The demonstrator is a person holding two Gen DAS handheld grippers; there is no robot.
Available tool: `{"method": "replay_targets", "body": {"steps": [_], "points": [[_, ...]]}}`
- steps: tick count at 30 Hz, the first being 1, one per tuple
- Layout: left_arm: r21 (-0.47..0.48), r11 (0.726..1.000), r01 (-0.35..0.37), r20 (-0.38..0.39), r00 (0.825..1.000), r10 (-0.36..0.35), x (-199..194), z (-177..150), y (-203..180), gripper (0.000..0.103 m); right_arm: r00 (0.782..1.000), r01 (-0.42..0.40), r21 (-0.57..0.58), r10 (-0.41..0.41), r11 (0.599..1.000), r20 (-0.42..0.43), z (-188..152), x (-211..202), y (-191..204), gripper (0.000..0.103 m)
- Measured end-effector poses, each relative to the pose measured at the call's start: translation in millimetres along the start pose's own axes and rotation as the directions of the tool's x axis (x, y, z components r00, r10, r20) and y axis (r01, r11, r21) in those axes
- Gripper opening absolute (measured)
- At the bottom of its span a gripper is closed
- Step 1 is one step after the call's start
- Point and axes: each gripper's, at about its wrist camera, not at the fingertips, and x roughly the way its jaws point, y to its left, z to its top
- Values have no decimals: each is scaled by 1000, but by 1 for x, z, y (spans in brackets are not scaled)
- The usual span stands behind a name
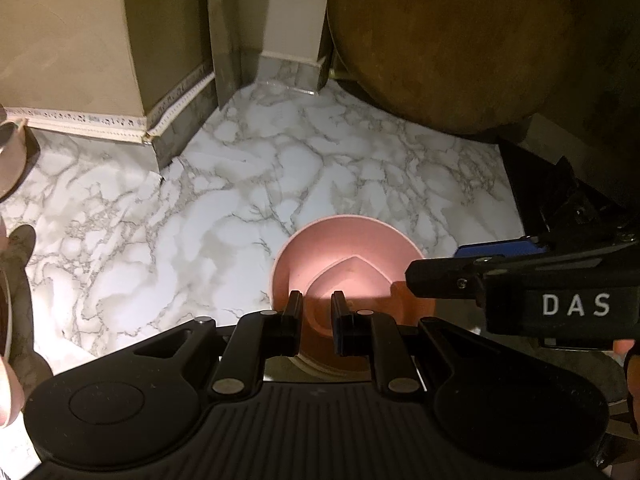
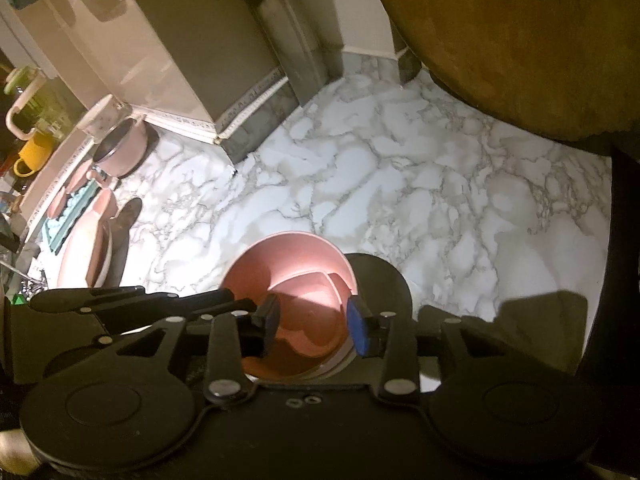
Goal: Organize plates and bowls
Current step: 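Lower the heart dish into the pink bowl and open both grippers, then close both grippers on the rim of the stacked bowls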
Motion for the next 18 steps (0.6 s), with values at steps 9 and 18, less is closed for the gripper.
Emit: {"method": "replay_targets", "body": {"steps": [9,18], "points": [[-26,1000,-11,48,999,12,-23,-8,4,46,999,12,-5,-11,1000,42,-8,-22,-7,62],[-78,996,-37,61,997,42,-26,-14,13,74,994,38,-7,-37,999,99,-13,-31,-9,94]]}}
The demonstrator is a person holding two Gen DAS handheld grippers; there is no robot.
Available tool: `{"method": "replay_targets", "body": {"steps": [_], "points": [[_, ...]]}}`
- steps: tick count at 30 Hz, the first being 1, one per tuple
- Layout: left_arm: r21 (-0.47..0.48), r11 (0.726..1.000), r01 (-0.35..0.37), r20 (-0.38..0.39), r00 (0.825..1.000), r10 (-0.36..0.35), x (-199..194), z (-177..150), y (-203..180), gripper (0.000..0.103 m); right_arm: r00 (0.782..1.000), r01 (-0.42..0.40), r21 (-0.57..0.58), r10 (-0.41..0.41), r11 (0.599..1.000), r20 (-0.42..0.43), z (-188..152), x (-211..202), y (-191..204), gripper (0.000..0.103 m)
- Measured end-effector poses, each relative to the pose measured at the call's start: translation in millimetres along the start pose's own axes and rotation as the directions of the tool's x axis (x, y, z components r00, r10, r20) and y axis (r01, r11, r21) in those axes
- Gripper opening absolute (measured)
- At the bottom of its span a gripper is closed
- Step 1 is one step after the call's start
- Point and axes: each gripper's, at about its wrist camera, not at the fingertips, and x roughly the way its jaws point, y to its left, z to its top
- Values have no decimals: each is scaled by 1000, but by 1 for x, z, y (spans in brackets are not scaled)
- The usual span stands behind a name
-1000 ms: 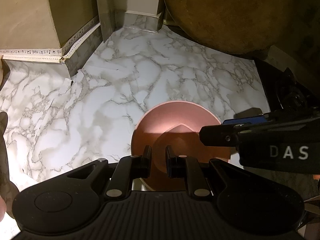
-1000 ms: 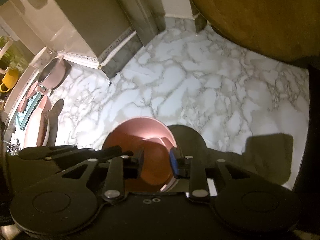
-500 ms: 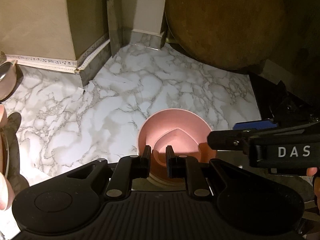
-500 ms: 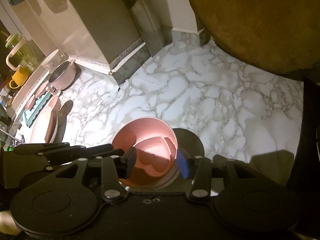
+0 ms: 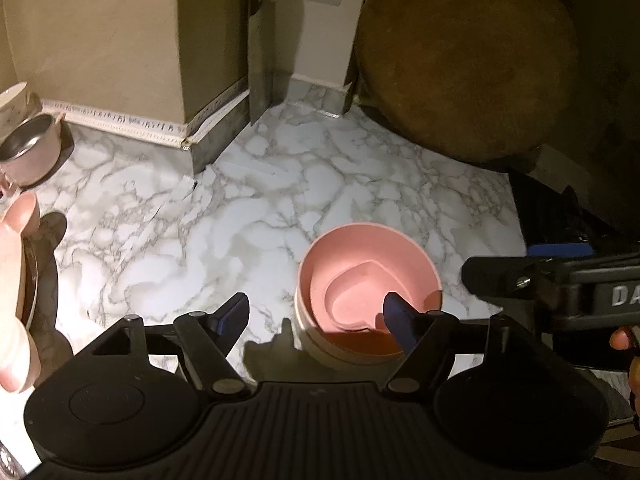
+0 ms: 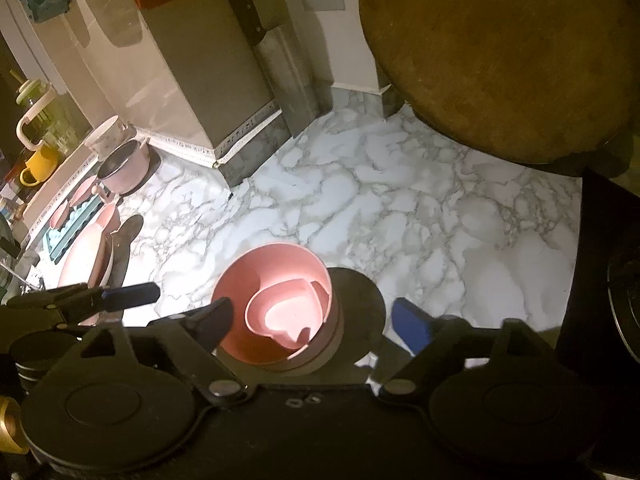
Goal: Organize plates and bowls
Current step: 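Close both grippers on the rim of the stacked bowls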
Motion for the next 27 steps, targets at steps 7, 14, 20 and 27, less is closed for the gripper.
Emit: {"method": "replay_targets", "body": {"steps": [7,14,20,27], "points": [[-80,997,3,-39,999,-6,17,-3,10,75,999,24,53,-23,998,-25,-3,15,-6,102],[-128,992,-2,-59,998,-6,41,-2,9,75,996,53,171,-40,984,-81,-4,44,-15,99],[-152,988,-24,-76,997,12,60,0,11,75,993,78,218,-55,973,-108,-3,66,-19,89],[-156,987,-23,-98,995,8,75,-1,14,75,989,80,227,-48,971,-141,-2,82,-19,74]]}}
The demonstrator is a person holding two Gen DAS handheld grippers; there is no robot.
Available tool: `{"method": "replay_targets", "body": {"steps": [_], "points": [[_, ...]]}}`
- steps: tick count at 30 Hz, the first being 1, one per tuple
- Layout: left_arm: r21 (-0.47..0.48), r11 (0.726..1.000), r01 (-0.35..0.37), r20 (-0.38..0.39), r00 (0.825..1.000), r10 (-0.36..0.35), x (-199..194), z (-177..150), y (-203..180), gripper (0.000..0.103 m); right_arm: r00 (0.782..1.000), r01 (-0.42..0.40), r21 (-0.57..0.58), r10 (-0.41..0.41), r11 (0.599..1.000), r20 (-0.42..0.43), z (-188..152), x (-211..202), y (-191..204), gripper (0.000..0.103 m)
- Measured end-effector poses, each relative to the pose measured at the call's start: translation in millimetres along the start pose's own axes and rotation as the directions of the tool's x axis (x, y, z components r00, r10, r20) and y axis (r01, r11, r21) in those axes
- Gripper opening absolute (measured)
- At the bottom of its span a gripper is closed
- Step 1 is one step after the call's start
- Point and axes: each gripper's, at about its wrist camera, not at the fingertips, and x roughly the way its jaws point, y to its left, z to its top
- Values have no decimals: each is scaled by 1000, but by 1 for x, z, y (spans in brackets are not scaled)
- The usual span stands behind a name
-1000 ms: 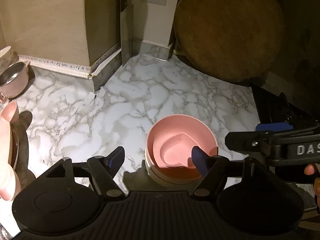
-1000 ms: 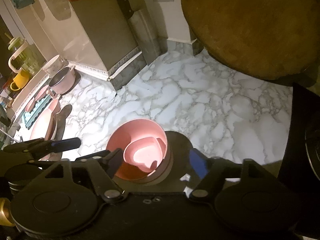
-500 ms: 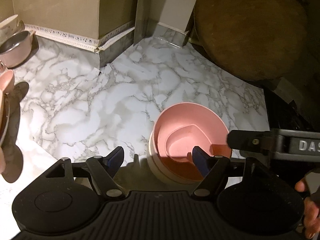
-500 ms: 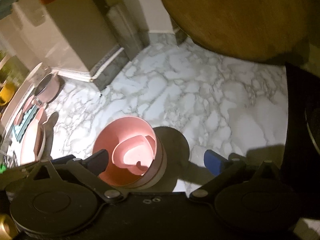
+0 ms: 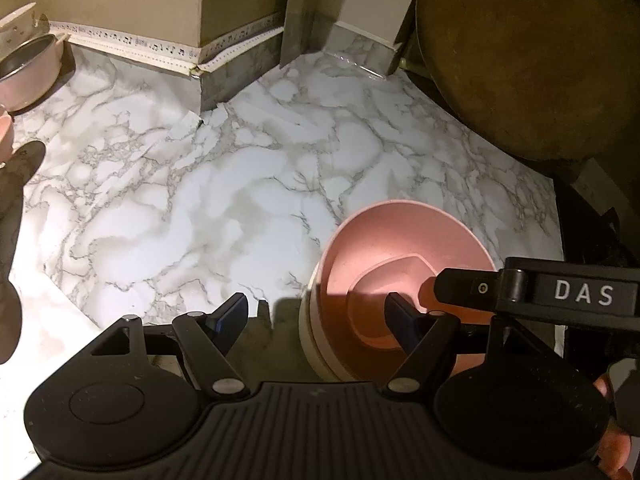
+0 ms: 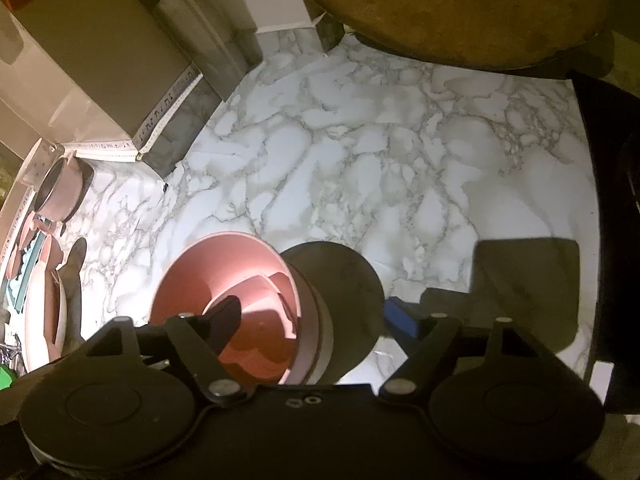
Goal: Organize plates and bowls
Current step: 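Close both grippers on the rim of the stacked bowls, then lift the stacked bowls with both grippers and carry them toward the pink bear plate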
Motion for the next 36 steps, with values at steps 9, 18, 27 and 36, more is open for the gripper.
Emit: {"method": "replay_targets", "body": {"steps": [9,18,27,36], "points": [[0,1000,7,-7,1000,-7,7,1,-2,74,1000,-4,19,4,1000,-26,4,13,-2,52],[4,1000,15,-20,1000,-15,12,2,-6,51,999,-9,7,9,1000,-46,4,18,0,38],[-4,1000,20,-24,999,-20,13,2,-7,38,998,-30,-11,30,999,-51,5,16,2,28],[-25,1000,15,-18,1000,-15,9,0,-3,29,997,-33,-38,31,999,-72,1,16,1,28]]}}
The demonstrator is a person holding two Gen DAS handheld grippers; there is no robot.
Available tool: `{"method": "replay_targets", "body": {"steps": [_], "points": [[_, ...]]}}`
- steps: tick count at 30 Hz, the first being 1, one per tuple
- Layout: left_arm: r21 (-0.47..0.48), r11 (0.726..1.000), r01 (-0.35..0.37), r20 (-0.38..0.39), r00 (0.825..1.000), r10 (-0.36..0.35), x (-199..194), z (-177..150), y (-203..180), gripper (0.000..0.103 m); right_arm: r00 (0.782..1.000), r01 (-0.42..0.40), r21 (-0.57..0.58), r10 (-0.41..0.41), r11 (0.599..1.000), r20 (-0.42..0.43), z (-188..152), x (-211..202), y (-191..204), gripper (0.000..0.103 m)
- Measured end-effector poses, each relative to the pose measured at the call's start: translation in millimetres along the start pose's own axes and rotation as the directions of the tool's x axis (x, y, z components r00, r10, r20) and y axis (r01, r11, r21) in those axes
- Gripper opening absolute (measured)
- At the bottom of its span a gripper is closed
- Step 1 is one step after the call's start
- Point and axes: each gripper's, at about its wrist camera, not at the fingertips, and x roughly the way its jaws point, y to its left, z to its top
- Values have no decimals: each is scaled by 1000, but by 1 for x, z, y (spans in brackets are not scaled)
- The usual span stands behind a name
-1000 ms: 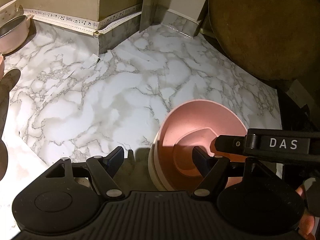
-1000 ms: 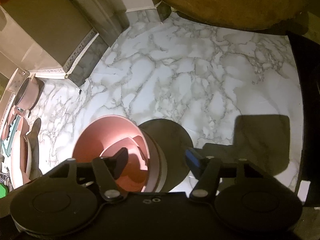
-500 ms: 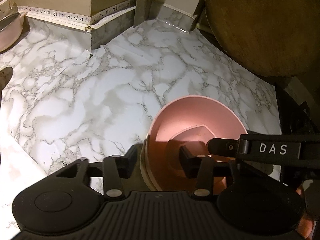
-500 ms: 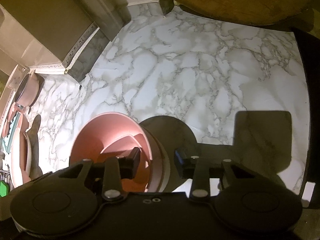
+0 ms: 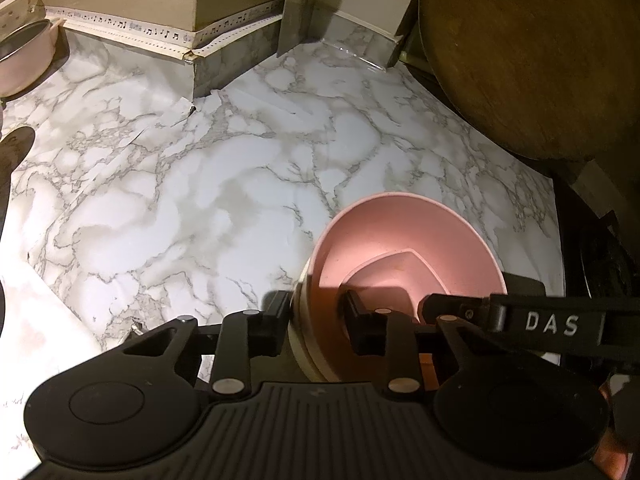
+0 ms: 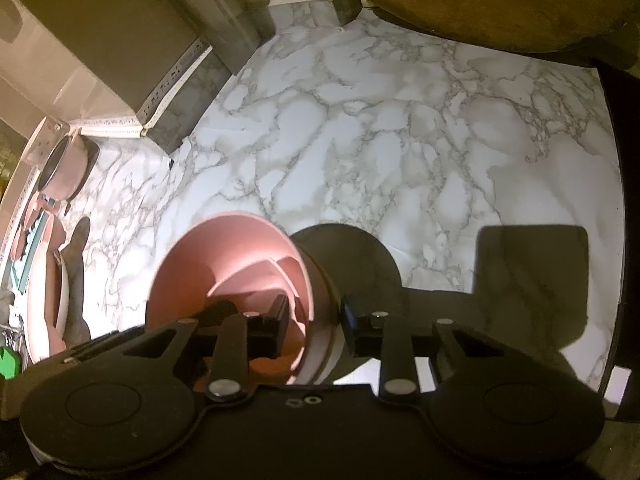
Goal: Organize plates and bowls
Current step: 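Lift the stacked bowls with both grippers and carry them toward the pink bear plate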
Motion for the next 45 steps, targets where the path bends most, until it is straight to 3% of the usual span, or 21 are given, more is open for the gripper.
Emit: {"method": "replay_targets", "body": {"steps": [6,22,34,45], "points": [[-9,1000,-10,0,1000,10,-4,-5,-1,29,1000,19,-29,-19,999,7,-6,-1,3,20],[-34,999,-33,59,998,35,-44,-26,-5,28,998,21,-116,-14,993,61,-25,-31,17,19],[-79,994,-80,124,988,90,-88,-40,12,28,996,-15,-212,34,977,87,-37,-53,50,19],[-113,988,-105,173,977,124,-116,-31,47,28,991,-24,-290,60,957,116,-34,-62,99,19]]}}
